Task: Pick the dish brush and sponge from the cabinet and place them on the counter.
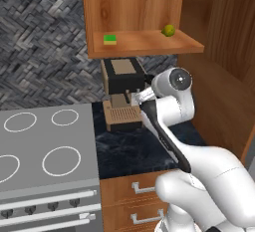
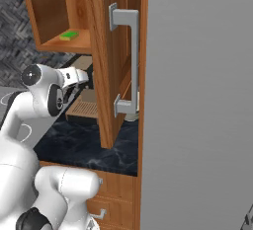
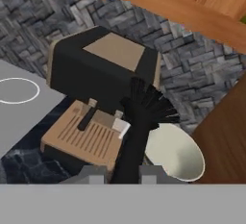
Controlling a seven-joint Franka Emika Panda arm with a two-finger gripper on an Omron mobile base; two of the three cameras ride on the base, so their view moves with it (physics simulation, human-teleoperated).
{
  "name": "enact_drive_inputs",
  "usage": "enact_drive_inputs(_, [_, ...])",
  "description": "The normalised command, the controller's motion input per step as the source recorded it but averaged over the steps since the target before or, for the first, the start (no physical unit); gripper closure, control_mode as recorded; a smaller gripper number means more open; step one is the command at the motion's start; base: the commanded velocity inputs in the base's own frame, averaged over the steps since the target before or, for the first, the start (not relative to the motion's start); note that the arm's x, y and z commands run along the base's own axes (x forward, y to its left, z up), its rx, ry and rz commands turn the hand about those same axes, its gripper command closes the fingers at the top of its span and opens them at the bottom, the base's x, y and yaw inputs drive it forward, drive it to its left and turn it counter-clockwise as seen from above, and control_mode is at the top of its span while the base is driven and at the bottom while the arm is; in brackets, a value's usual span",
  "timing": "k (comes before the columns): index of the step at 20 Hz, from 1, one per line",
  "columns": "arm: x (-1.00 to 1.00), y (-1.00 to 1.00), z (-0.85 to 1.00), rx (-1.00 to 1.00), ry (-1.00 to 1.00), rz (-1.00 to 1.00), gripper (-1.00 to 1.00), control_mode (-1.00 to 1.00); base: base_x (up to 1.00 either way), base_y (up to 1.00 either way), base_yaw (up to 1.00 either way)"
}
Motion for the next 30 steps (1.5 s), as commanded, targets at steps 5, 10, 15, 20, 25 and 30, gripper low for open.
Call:
enact_drive_inputs(5, [0.05, -0.01, -0.50, -0.15, 0.09, 0.00, 1.00, -1.00, 0.00, 0.00, 0.00])
enact_drive_inputs(10, [0.18, -0.03, -0.52, -0.08, 0.13, 0.01, 1.00, -1.00, 0.00, 0.00, 0.00])
enact_drive_inputs(15, [0.14, -0.19, -0.60, -0.02, 0.14, 0.00, 1.00, -1.00, 0.00, 0.00, 0.00])
enact_drive_inputs(20, [0.10, -0.28, -0.62, 0.00, 0.11, 0.00, 1.00, -1.00, 0.00, 0.00, 0.00])
enact_drive_inputs(25, [0.17, -0.17, -0.57, -0.01, 0.07, 0.00, 1.00, -1.00, 0.00, 0.00, 0.00])
enact_drive_inputs(30, [0.18, -0.10, -0.67, -0.03, 0.02, 0.00, 1.00, -1.00, 0.00, 0.00, 0.00])
